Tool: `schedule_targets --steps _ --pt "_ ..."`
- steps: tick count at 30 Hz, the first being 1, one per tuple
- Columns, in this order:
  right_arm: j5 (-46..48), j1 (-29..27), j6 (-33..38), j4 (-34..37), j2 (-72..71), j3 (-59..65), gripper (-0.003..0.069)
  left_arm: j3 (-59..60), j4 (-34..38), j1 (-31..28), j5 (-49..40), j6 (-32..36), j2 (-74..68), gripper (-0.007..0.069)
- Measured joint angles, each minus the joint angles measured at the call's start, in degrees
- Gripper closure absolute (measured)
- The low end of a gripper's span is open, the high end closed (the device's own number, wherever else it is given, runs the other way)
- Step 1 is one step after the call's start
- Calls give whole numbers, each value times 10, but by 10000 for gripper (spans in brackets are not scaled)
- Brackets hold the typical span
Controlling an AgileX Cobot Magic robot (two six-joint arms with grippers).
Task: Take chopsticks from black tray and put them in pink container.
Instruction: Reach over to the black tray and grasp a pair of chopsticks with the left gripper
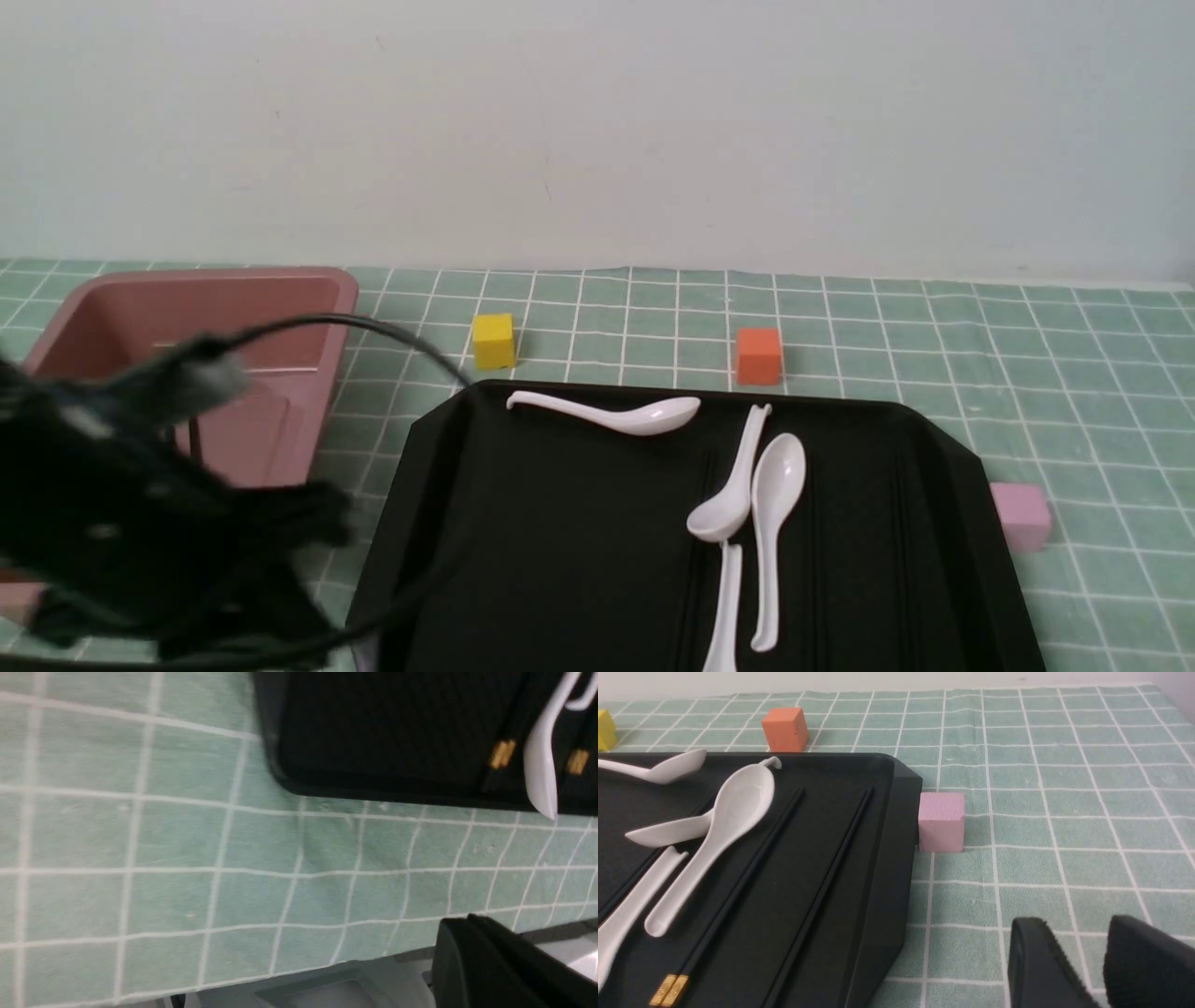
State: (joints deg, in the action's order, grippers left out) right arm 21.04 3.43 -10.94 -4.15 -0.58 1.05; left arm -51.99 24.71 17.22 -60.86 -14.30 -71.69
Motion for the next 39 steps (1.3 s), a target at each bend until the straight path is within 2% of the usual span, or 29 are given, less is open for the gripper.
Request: schedule_targets --steps 1,2,6,8,9,11,18,21,28,39 --pt "0 0 0 0 0 0 419 -14 -4 48 20 -22 -30 637" --pt "0 0 0 0 0 0 419 -22 -8 62 26 -32 -44 637" --pt "0 0 0 0 0 0 419 -87 -77 182 74 -114 -141 627" --pt "0 0 0 0 0 0 419 -120 -112 219 78 -146 -194 602" --pt "0 0 0 0 0 0 419 -123 -116 219 78 -146 -194 599" --pt "0 0 0 0 0 0 419 -176 -158 252 81 -173 -256 538" --pt "0 0 0 0 0 0 419 -276 -188 260 85 -186 -364 363" --pt "0 0 0 0 0 0 419 -319 -192 260 85 -187 -399 312" --pt "0 0 0 0 0 0 419 -376 -198 261 97 -163 -464 300" --pt "0 0 0 0 0 0 419 -394 -207 261 109 -152 -514 300"
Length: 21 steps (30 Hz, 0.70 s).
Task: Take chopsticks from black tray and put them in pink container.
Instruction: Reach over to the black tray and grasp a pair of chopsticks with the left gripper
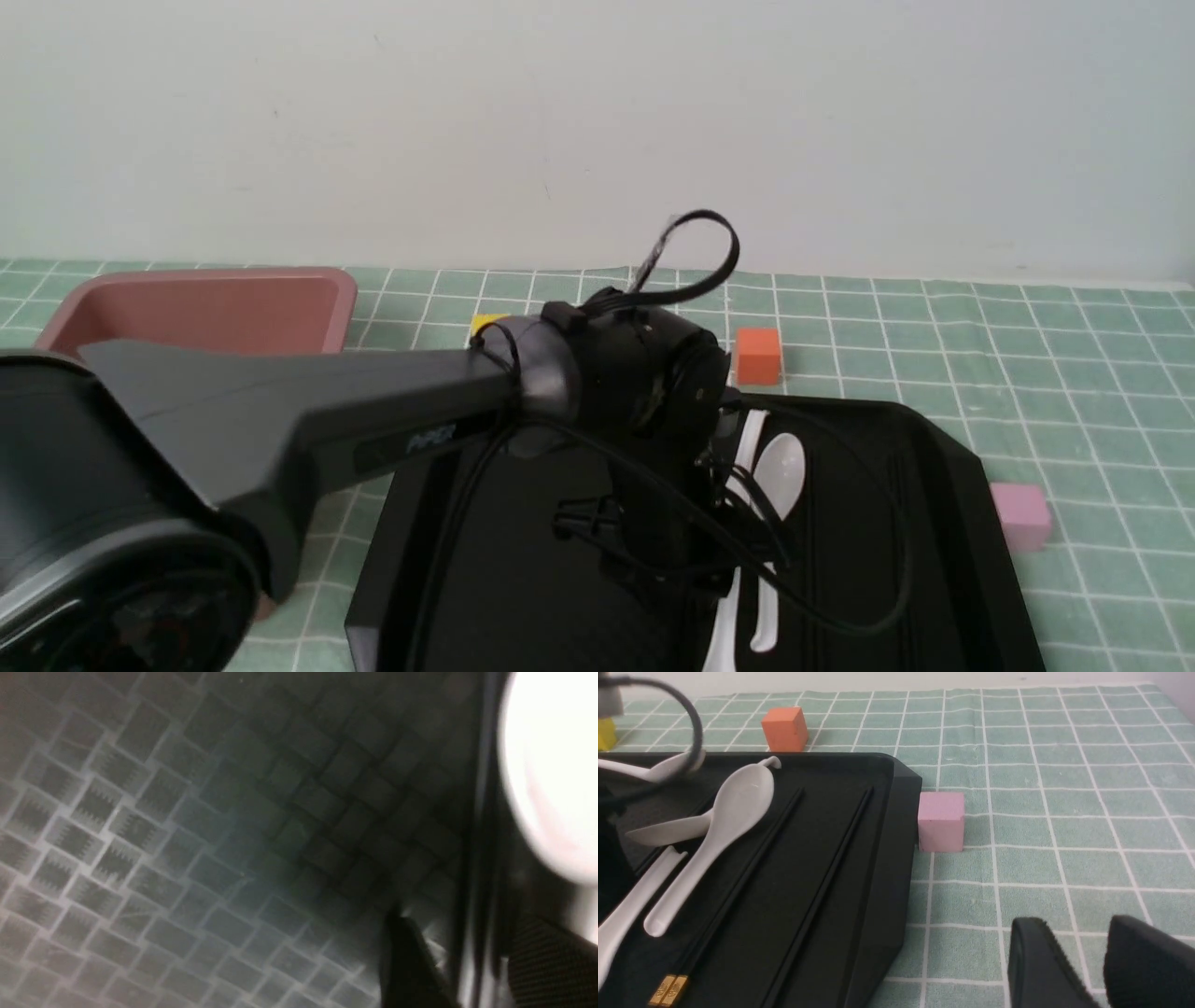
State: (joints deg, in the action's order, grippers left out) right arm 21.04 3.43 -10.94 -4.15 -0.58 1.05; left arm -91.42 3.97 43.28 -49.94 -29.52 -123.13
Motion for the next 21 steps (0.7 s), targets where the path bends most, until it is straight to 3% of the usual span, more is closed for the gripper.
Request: schedule_targets --steps 10,21 --pt "0 0 0 0 0 0 419 -6 2 0 -13 0 -7 326" --pt "0 0 0 0 0 0 419 -12 10 -1 -39 -1 -13 452"
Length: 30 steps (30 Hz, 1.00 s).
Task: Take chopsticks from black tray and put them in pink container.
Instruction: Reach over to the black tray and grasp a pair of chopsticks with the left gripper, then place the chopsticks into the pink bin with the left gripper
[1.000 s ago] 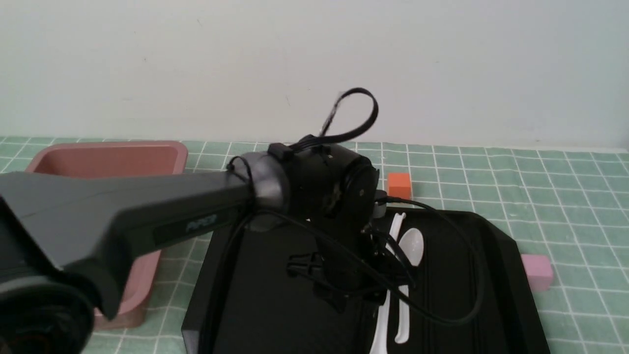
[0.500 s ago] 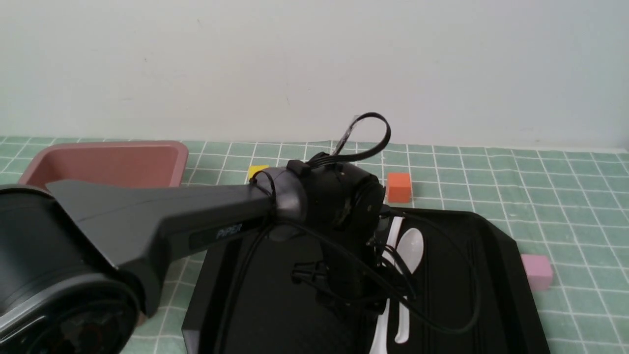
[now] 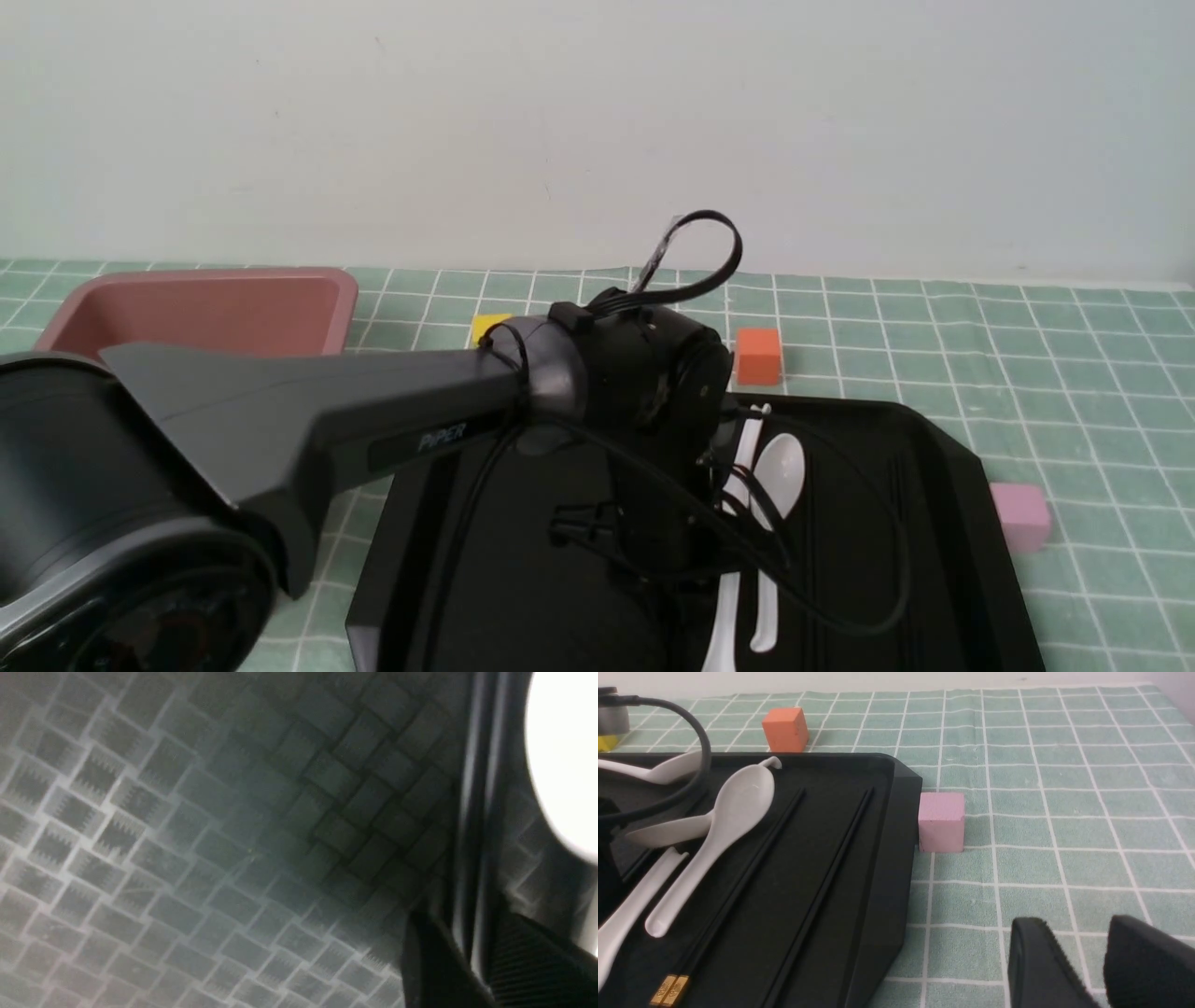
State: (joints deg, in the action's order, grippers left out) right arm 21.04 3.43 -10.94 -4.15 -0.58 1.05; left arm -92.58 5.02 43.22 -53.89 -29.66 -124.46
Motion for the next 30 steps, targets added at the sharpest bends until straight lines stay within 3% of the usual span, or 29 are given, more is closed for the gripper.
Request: schedule_targets --steps 3,22,27,30 --pt "0 0 0 0 0 0 419 -2 -17 1 -10 -21 0 519" --pt "0 0 0 0 0 0 419 12 -110 0 -80 -62 72 519" --pt "0 0 0 0 0 0 419 12 -109 -34 -90 -71 165 519" --pt "0 0 0 0 0 0 419 12 -108 -107 -115 -63 214 519"
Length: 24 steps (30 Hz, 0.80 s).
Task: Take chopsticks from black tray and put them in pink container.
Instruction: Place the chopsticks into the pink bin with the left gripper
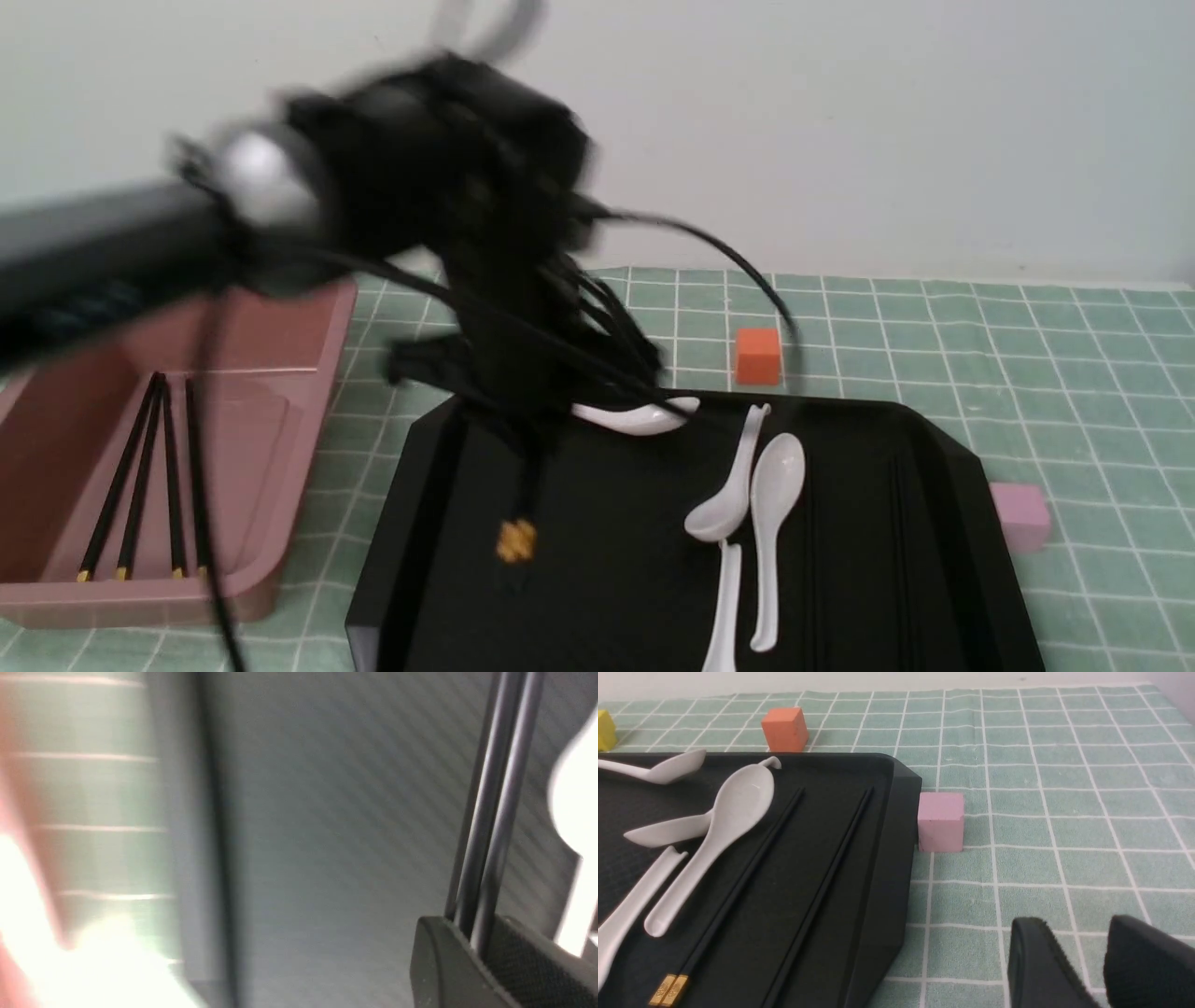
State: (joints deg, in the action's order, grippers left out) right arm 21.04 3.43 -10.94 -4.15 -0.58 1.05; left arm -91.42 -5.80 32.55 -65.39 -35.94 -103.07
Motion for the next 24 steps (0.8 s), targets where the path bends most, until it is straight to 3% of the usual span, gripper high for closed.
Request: schedule_targets --steps 2,3,4,8,14,24 --pt "0 0 0 0 0 0 419 0 -1 -55 -21 18 21 519" --pt "0 0 0 0 0 0 419 0 -1 -55 -21 20 23 519" --pt "0 0 0 0 0 0 419 0 -1 -108 -38 37 33 519" --pt "0 0 0 0 0 0 419 9 -6 -210 -43 84 39 519" --pt "0 0 0 0 0 0 419 61 -5 -313 44 119 39 519" --pt "0 0 0 0 0 0 419 81 -5 -349 117 122 -22 519"
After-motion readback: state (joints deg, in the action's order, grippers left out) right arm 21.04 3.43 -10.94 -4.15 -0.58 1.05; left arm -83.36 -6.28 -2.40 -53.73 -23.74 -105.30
